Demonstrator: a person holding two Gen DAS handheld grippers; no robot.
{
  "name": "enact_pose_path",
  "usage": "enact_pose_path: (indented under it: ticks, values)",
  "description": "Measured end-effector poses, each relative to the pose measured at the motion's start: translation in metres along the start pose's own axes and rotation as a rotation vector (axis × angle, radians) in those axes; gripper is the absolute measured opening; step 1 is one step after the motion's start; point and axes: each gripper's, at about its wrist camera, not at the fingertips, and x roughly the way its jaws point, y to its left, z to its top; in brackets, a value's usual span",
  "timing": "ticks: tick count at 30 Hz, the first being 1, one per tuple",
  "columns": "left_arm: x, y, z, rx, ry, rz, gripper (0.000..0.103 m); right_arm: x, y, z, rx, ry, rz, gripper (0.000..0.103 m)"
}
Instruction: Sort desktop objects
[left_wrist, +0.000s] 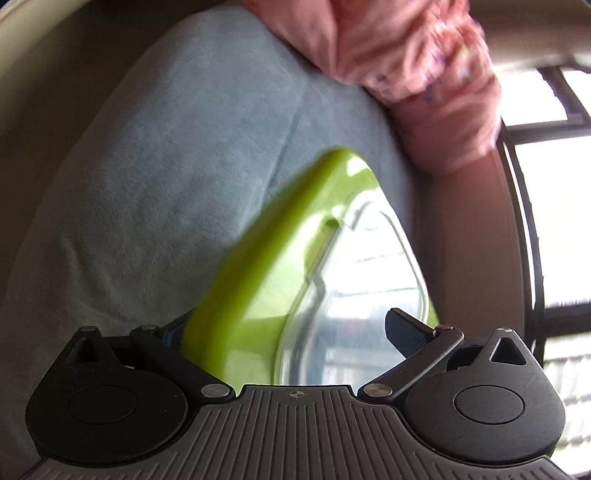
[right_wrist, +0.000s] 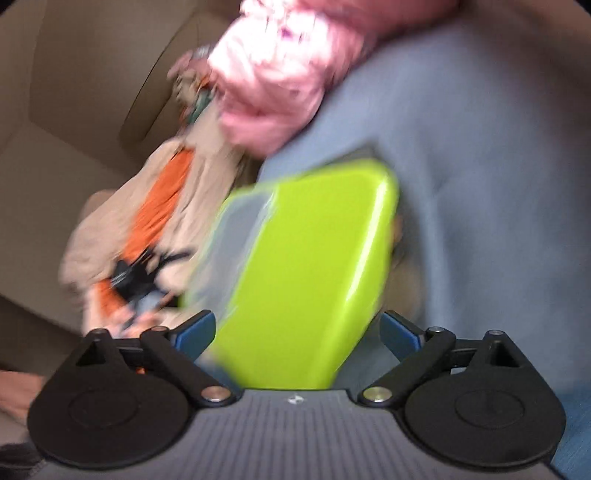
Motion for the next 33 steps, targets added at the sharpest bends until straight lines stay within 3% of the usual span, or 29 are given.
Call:
enact_pose_path:
  ticks: [3,5,6,9,11,13,16,17,19,20,22,28,31,33]
  values:
    - [-0.002,-0.015,-0.019,0.051,0.052,-0.026,0.103,0.04,-0.008,0.011,-0.005,0.018,-0.093,0.09]
    - [-0.006,-0.024,-0.033,0.083,0.082,-0.058,0.103,0.062,-0.015,0.019,-0.019,0.024,-0.133,0.074]
    - [-0.008,-0.029,-0.038,0.106,0.091,-0.061,0.103,0.071,-0.018,0.023,-0.026,0.014,-0.157,0.075]
    - [-0.011,-0.032,-0.047,0.124,0.111,-0.062,0.103,0.073,-0.045,0.04,0.028,-0.065,-0.142,0.068]
    - [-0.015,-0.023,-0.043,0.104,0.071,-0.031,0.103,0.07,-0.06,0.049,0.089,-0.108,-0.11,0.053]
    - [-0.019,-0.014,-0.034,0.066,0.019,-0.023,0.103,0.065,-0.068,0.05,0.103,-0.116,-0.098,0.054]
    - [-0.015,-0.008,-0.023,0.018,-0.009,-0.028,0.103,0.067,-0.065,0.045,0.078,-0.121,-0.121,0.08]
    - [-0.01,-0.008,-0.021,0.01,-0.011,-0.019,0.103,0.069,-0.063,0.044,0.065,-0.118,-0.124,0.082]
    - [0.001,-0.015,-0.02,0.009,-0.008,0.023,0.103,0.075,-0.06,0.043,0.043,-0.099,-0.125,0.081]
    - [0.005,-0.023,-0.02,0.017,-0.006,0.034,0.103,0.078,-0.06,0.045,0.034,-0.089,-0.125,0.071]
    - [0.011,-0.037,-0.018,0.042,-0.008,0.072,0.103,0.077,-0.06,0.048,0.034,-0.086,-0.116,0.063]
    - [0.026,-0.047,-0.022,0.057,0.017,0.103,0.103,0.064,-0.065,0.049,0.071,-0.136,-0.12,0.061]
    - [0.029,-0.034,-0.01,0.029,0.066,0.016,0.103,0.064,-0.073,0.055,0.119,-0.114,-0.081,0.064]
    - [0.033,-0.018,0.003,-0.011,0.143,-0.082,0.103,0.066,-0.075,0.059,0.115,-0.075,-0.034,0.074]
